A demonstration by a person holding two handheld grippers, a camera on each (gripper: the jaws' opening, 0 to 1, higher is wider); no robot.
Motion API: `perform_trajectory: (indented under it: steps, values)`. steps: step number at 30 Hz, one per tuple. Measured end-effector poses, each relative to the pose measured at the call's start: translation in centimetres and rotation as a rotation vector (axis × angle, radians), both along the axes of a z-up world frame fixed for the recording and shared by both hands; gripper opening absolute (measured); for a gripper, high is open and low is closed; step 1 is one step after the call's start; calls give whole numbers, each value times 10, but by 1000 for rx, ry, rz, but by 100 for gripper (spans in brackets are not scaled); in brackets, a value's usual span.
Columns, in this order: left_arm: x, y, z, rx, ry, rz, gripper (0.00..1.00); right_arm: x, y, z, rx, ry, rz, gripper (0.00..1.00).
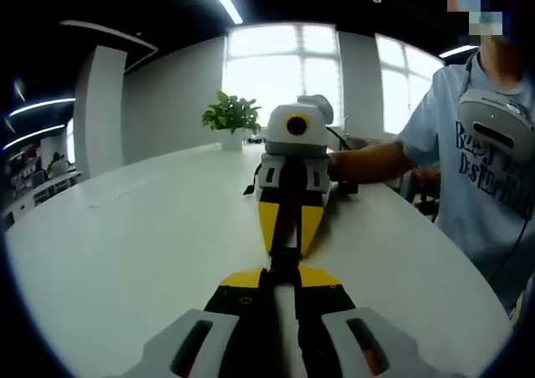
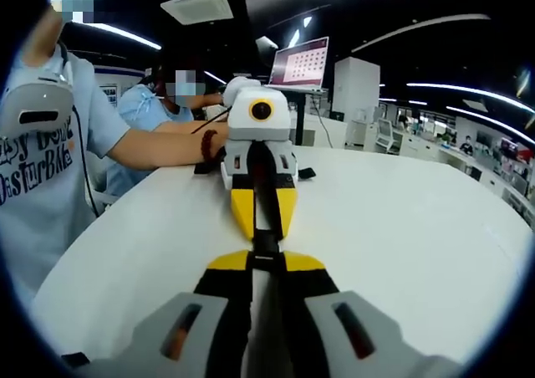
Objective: Snap the two parts of the plastic buckle together until the buckle closes and remains connected.
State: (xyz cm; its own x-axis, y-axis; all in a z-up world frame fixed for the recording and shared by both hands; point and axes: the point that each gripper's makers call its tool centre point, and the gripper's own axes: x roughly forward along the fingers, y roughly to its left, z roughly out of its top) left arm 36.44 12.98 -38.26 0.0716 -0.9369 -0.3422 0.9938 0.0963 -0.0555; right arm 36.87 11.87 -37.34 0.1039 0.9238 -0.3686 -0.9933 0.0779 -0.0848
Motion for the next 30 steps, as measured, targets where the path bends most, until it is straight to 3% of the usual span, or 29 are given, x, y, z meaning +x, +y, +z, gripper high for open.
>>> perform_trajectory:
  steps: [7, 10, 15, 24, 27, 30]
  values:
    - [11, -1, 0, -11, -54, 60, 12, 10, -5, 0, -7, -8, 9, 12]
    - [19, 3, 2, -7, -84, 112, 21, 13, -4, 0, -9, -9, 25, 12]
    - [18, 6, 3, 2, -73, 138, 25, 26, -4, 0, -11, 7, 19, 12]
    - [34, 11, 32, -180, 61, 203, 42, 52, -5, -1, -18, -4, -31, 12]
    - [36, 11, 31, -181, 88, 202, 45, 59, -7, -2, -19, -1, -44, 12]
    - [35, 9, 28, -163, 79, 195, 45, 68, -12, -1, -19, -5, -69, 12]
